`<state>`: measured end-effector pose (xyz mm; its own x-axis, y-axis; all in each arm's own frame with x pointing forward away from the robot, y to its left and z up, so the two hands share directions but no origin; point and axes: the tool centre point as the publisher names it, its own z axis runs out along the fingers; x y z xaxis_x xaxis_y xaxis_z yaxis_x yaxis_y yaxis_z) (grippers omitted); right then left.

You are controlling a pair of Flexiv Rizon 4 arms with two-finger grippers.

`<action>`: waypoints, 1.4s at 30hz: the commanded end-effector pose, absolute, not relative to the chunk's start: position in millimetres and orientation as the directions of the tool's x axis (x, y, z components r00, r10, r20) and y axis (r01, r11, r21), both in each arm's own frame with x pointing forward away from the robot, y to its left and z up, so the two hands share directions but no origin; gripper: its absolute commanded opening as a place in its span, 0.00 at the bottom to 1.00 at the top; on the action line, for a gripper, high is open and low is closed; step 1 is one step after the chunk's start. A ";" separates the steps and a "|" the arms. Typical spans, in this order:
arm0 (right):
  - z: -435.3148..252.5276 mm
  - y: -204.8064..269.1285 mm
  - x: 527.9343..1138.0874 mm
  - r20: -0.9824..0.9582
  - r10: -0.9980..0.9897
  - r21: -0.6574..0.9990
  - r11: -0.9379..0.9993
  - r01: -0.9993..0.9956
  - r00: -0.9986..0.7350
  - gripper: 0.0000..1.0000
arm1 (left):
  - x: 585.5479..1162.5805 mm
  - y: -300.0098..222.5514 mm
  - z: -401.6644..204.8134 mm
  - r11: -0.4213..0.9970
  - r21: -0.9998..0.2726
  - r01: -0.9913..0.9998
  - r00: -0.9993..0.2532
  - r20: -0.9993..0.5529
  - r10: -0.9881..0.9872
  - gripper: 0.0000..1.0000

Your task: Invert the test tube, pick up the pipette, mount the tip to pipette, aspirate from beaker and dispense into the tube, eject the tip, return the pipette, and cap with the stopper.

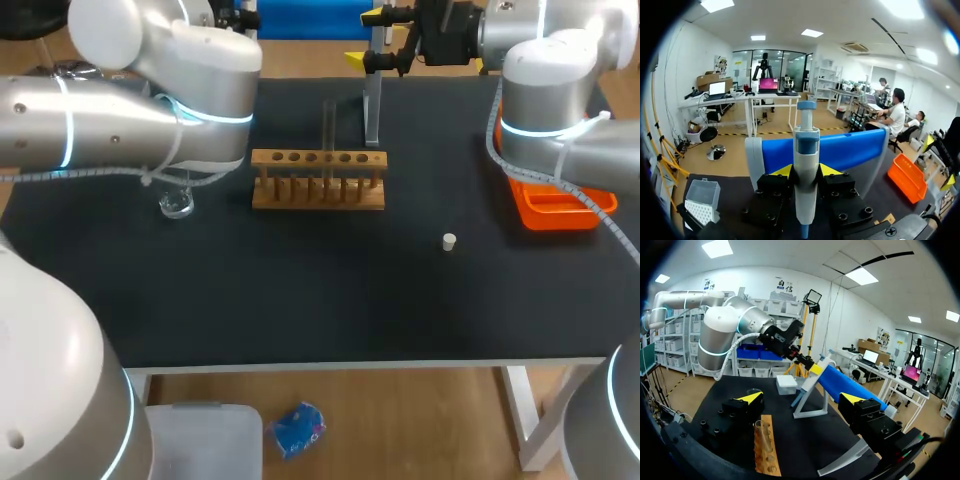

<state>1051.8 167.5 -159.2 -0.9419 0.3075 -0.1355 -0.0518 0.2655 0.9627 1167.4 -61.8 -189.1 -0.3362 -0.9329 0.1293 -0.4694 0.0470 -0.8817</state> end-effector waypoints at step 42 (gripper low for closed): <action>-159.3 167.1 1052.2 -0.135 0.306 0.963 0.265 -0.052 -0.942 1.00 | 1176.5 -77.6 -208.6 0.057 -0.856 -0.514 -0.328 0.135 -0.935 0.00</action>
